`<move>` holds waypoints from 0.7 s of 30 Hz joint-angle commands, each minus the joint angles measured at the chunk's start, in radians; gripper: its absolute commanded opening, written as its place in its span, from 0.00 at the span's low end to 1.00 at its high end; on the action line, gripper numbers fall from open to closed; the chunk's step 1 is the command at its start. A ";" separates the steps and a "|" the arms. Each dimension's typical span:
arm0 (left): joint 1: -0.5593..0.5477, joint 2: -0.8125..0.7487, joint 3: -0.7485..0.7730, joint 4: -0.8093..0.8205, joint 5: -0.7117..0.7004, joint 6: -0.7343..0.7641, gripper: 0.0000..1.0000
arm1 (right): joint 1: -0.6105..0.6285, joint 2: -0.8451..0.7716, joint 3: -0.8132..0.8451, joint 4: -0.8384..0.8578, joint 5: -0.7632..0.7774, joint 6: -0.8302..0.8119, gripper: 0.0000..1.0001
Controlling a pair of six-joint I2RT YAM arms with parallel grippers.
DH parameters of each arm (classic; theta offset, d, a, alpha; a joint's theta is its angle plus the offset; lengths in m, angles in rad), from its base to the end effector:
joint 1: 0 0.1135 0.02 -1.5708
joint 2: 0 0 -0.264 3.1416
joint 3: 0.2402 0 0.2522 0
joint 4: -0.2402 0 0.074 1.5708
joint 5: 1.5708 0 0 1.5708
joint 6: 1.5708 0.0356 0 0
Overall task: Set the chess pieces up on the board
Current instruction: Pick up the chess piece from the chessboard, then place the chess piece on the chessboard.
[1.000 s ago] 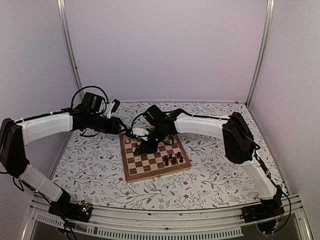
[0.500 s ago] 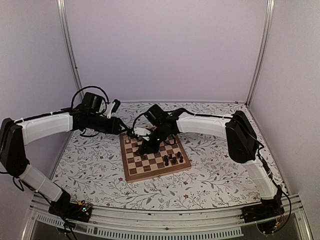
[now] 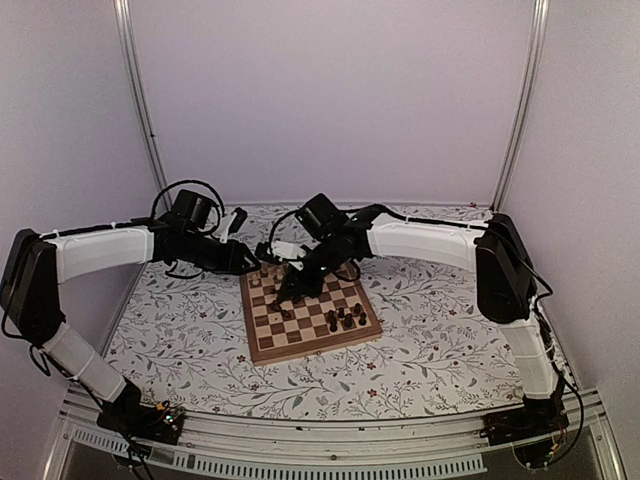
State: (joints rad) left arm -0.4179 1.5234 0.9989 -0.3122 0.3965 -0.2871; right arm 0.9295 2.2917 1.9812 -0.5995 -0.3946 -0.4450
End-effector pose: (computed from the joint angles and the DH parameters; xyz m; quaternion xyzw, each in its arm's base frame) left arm 0.2879 -0.1429 0.2271 0.1303 0.9085 -0.2940 0.2667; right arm 0.2950 0.4180 0.2097 -0.6376 0.6767 0.2563 0.2644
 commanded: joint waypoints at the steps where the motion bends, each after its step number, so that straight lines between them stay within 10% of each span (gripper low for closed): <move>1: -0.009 -0.002 0.033 -0.016 -0.017 0.008 0.42 | 0.008 -0.098 -0.104 0.011 -0.012 -0.025 0.03; 21: -0.009 -0.002 0.038 -0.019 -0.017 0.017 0.42 | 0.010 -0.160 -0.315 0.059 0.097 -0.049 0.03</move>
State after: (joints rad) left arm -0.4187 1.5234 1.0092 -0.3206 0.3775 -0.2817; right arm 0.9318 2.1723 1.6917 -0.5598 -0.3210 -0.4896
